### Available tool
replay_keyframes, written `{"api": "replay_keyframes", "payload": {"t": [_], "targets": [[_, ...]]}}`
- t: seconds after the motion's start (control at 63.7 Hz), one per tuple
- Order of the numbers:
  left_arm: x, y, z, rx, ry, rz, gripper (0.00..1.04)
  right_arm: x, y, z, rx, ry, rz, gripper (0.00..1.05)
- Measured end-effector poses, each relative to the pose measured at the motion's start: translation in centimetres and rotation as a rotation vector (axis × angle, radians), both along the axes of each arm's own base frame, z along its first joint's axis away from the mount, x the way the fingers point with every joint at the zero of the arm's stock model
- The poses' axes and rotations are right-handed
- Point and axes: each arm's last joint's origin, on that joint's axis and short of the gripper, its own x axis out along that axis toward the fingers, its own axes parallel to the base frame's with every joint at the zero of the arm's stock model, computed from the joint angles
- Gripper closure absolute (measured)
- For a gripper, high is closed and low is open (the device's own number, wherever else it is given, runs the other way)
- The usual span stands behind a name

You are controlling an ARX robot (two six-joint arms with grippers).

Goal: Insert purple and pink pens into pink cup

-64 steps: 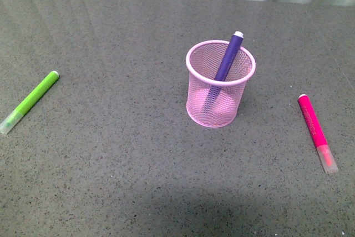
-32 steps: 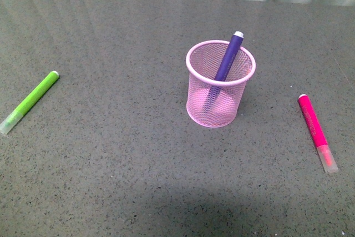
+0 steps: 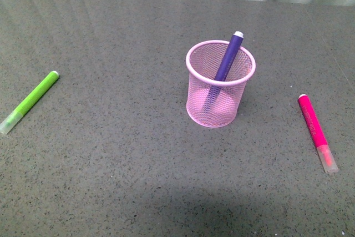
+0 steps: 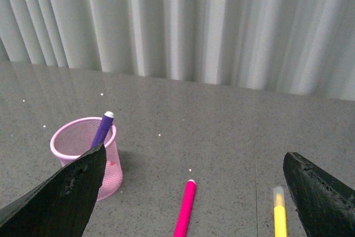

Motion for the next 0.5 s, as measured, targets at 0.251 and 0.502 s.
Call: {"api": "replay_keyframes", "payload": {"t": [0.251,0.502], "targets": [[0.00,0.00,0.00,0.000,0.000,0.000,0.08,0.00,0.00,0.00,0.000,0.000,0.000,0.07],[0.00,0.00,0.00,0.000,0.000,0.000,0.08,0.00,0.00,0.00,0.000,0.000,0.000,0.07]]}}
